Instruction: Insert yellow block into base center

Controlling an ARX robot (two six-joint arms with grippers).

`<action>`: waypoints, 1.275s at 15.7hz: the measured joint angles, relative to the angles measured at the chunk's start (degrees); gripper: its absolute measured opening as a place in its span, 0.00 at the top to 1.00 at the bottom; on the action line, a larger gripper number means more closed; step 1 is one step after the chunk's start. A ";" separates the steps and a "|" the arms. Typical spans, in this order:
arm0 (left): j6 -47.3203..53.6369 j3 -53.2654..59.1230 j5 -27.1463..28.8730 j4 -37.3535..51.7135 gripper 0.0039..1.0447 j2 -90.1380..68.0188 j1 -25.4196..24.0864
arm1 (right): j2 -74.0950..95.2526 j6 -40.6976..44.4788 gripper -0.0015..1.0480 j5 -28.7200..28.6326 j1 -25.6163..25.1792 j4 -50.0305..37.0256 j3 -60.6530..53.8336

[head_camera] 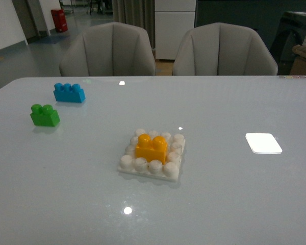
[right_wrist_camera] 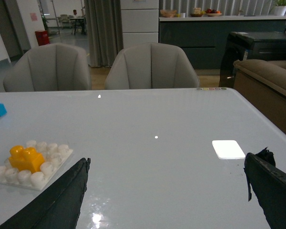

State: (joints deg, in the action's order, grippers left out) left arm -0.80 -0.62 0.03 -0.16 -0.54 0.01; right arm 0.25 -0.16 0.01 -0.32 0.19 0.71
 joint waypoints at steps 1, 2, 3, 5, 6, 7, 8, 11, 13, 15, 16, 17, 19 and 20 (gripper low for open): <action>0.00 0.00 -0.02 -0.02 0.99 0.00 0.00 | 0.00 0.00 0.06 0.00 0.00 0.02 0.00; 0.00 0.00 -0.04 -0.02 0.99 0.00 0.00 | 0.00 0.00 0.06 0.02 0.00 0.02 0.00; 0.00 0.00 -0.02 -0.02 0.99 0.00 0.00 | 0.00 0.00 0.06 0.00 0.00 0.00 0.00; 0.00 0.00 -0.02 -0.02 0.82 0.00 0.00 | 0.00 0.00 0.06 0.02 0.00 0.02 0.00; 0.00 0.00 -0.02 -0.02 0.71 0.00 0.00 | 0.00 0.00 0.06 0.02 0.00 0.00 0.00; -0.02 0.00 -0.02 -0.02 0.61 0.00 0.00 | 0.00 0.00 0.06 0.02 0.00 0.00 0.00; -0.02 0.00 -0.02 -0.02 0.49 0.00 0.00 | 0.00 -0.02 0.06 0.02 0.00 0.00 0.00; 0.00 0.00 -0.02 -0.02 0.16 0.00 0.00 | 0.00 0.00 0.06 0.02 0.00 0.00 0.00; 0.04 0.00 -0.02 -0.02 0.06 0.00 0.00 | 0.00 0.00 0.06 0.02 0.00 0.02 0.00; 0.04 0.00 -0.02 -0.04 0.06 0.00 0.00 | 0.00 0.00 0.06 0.02 0.00 0.02 0.00; 0.04 0.00 -0.02 -0.02 0.06 0.00 0.00 | 0.00 0.00 0.06 0.02 0.00 0.00 0.00; 0.04 0.00 -0.02 -0.02 0.06 0.00 0.00 | 0.00 0.00 0.06 0.02 0.00 0.00 0.00; 0.04 0.00 -0.02 -0.02 0.06 0.00 0.00 | 0.00 0.00 0.06 0.00 0.00 0.00 0.00; 0.04 0.00 -0.02 -0.02 0.06 0.00 0.00 | 0.00 0.00 0.06 0.02 0.00 0.00 0.00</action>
State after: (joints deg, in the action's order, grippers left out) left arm -0.75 -0.62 0.01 -0.19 -0.54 0.01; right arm 0.25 -0.16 0.03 -0.32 0.19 0.71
